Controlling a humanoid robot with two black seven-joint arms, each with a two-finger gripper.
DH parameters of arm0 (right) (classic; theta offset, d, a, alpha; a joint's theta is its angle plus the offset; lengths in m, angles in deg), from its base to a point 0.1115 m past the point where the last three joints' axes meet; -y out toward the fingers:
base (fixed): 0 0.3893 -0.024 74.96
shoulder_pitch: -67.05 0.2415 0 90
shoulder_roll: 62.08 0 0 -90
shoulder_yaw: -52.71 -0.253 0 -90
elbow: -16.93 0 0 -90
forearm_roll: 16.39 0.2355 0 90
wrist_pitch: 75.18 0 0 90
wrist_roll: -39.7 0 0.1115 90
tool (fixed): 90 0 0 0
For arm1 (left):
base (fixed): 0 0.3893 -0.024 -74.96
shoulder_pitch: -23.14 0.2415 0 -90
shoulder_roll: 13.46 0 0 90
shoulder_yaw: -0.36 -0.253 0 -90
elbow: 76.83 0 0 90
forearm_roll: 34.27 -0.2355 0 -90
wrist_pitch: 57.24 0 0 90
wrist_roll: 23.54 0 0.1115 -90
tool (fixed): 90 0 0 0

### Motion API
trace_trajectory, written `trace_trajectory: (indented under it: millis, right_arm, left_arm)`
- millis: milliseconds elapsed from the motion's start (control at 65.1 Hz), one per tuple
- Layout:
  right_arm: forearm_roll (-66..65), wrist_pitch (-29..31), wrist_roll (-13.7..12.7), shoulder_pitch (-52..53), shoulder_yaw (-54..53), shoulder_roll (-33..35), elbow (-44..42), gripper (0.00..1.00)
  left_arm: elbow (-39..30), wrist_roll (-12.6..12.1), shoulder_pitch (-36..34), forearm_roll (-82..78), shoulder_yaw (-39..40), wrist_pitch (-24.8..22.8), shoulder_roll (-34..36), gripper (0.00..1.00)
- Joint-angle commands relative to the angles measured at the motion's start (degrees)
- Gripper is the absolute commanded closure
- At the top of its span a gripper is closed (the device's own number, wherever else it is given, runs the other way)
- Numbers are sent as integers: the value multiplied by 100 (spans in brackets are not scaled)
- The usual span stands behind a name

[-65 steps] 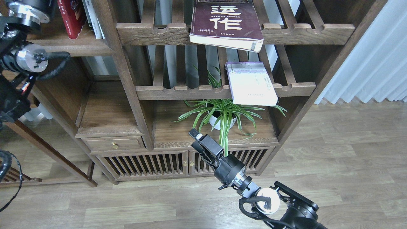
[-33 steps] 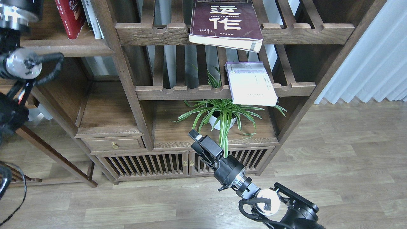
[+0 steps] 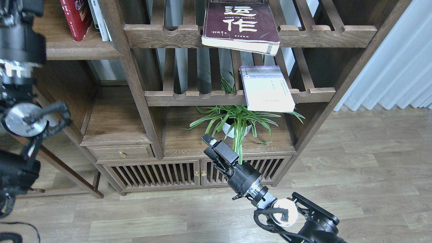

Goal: Organize books on shelf
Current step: 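Lower the left arm and reach the right gripper toward the white book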

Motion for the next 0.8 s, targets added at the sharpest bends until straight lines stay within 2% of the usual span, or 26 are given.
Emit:
trace_trajectory:
  millis: [0, 46, 138, 215, 292, 583, 630, 783]
  right_arm:
    - [11, 0, 183, -28, -159, 0, 44, 2]
    - [11, 0, 209, -28, -177, 0, 44, 2]
    - [37, 0, 262, -37, -264, 0, -26, 2]
    - [90, 0, 271, -46, -467, 0, -79, 2]
    - [117, 0, 262, -46, -651, 0, -167, 2]
    - [336, 0, 262, 25, -1231, 0, -554, 2]
    - [389, -330, 271, 147, -1381, 0, -554, 2]
    - [407, -752, 262, 394, -1592, 0, -562, 2]
  left_arm:
    - [-8, -66, 316, 6, -29, -148, -373, 17]
    - [-8, -66, 413, 6, -64, -156, -444, 14]
    - [-17, -83, 746, 6, -204, -227, -777, 1]
    - [-8, -92, 1054, 6, -231, -288, -1068, 0]
    - [-17, -101, 1397, 6, -266, -394, -1077, 0]
    - [71, -66, 2259, 50, -986, -1304, -1077, 0]
    - [115, -101, 2320, 216, -1101, -1304, -1077, 0]
    - [273, -198, 2408, 419, -1373, -1304, -1077, 0]
